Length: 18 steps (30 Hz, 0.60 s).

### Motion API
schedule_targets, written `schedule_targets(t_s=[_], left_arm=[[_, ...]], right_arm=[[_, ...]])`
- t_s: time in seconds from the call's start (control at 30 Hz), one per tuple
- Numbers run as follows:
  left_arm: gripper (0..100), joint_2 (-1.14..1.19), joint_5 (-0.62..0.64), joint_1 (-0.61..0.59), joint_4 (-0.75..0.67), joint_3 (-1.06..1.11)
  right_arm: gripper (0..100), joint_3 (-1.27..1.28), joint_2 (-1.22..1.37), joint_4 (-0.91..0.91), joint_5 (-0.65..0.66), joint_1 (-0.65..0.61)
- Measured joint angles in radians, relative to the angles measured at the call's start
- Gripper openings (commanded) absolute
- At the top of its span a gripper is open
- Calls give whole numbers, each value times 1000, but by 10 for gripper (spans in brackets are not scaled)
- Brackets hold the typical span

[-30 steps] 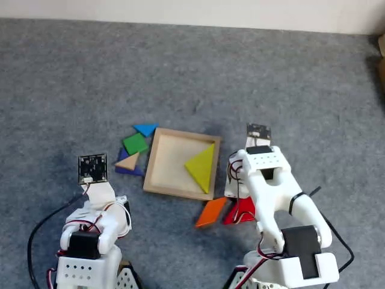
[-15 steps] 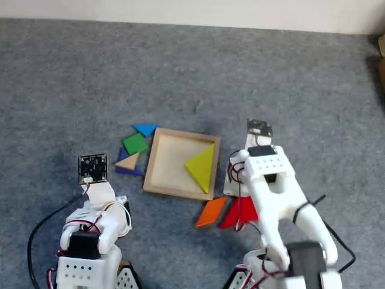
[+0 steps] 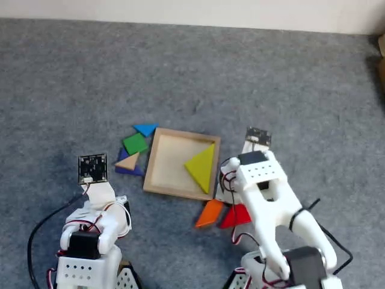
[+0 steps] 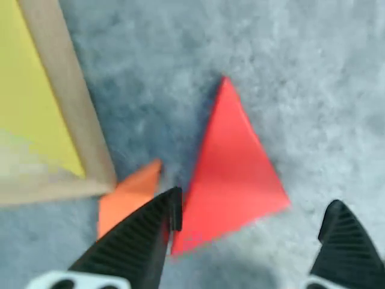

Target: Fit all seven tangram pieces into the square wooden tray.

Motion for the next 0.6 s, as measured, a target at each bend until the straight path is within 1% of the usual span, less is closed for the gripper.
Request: schedule_targets(t_s=[0.17,0.43,0.5,0.6], left_arm=[[5,0,0,0,0,0],[5,0,0,0,0,0],[5,0,0,0,0,0],[5,0,0,0,0,0]], right_arm=[[347,29,91,-106,-57,0],[346,32,98,-121,-117,-2],[321,48,87,-123,-121,-2],[231,57,84,-129,-126,-2]])
